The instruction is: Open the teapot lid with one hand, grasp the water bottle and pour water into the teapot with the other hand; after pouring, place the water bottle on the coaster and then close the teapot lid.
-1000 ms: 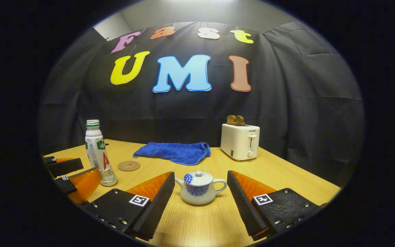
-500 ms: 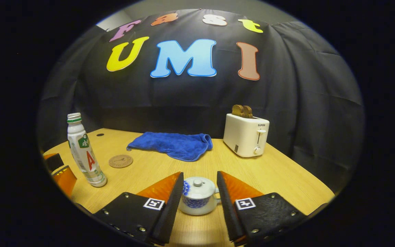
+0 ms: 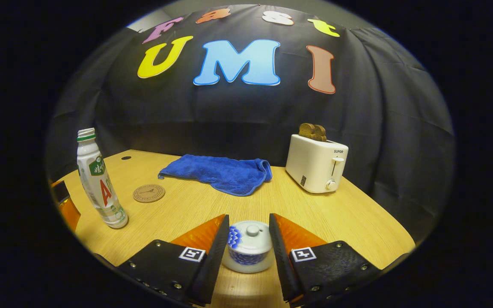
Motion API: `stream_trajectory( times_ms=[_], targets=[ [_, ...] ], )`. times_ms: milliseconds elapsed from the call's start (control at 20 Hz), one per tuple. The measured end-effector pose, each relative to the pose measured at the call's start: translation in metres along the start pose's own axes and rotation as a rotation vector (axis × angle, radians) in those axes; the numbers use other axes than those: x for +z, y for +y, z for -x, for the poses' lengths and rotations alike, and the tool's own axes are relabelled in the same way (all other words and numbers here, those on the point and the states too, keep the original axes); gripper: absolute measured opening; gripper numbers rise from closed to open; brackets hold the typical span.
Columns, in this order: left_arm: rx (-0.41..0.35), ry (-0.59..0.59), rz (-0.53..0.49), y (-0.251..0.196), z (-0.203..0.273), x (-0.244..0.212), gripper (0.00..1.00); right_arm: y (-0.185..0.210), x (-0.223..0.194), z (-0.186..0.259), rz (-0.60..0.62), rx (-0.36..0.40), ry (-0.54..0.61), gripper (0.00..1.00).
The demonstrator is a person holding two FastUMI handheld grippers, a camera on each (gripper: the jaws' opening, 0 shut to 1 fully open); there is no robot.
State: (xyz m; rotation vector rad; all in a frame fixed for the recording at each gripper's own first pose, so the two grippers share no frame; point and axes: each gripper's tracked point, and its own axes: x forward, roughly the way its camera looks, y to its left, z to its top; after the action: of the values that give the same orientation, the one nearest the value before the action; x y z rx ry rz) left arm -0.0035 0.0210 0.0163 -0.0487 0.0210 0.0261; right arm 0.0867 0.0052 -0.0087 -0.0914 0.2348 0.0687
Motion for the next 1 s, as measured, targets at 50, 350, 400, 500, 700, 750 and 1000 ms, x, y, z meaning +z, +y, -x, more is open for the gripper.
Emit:
stream_trajectory(
  times_ms=[50,350,400,500,700,750,1000],
  targets=[
    [0.001,-0.001,0.002,0.000,0.000,-0.001,0.94,-0.001,0.001,-0.005,-0.020,-0.005,-0.007,0.45],
    [0.005,0.006,0.022,0.005,0.000,-0.003,0.94,-0.005,0.004,-0.008,-0.009,-0.032,-0.009,0.13],
    [0.004,0.010,0.027,0.006,0.000,-0.004,0.94,-0.005,0.005,-0.009,-0.018,-0.022,-0.008,0.14],
    [0.005,0.021,0.036,0.007,-0.002,-0.007,0.94,-0.004,0.004,-0.008,-0.010,-0.012,-0.003,0.13],
    [0.036,0.038,0.039,0.017,-0.004,-0.013,0.86,-0.007,0.004,-0.009,-0.025,-0.028,-0.012,0.00],
    [0.038,0.041,0.039,0.019,-0.003,-0.015,0.86,-0.007,0.005,-0.009,-0.030,-0.026,-0.013,0.00],
    [0.050,0.046,0.029,0.026,-0.004,-0.015,0.86,-0.013,0.024,-0.002,-0.095,-0.014,-0.060,0.00]
  ],
)
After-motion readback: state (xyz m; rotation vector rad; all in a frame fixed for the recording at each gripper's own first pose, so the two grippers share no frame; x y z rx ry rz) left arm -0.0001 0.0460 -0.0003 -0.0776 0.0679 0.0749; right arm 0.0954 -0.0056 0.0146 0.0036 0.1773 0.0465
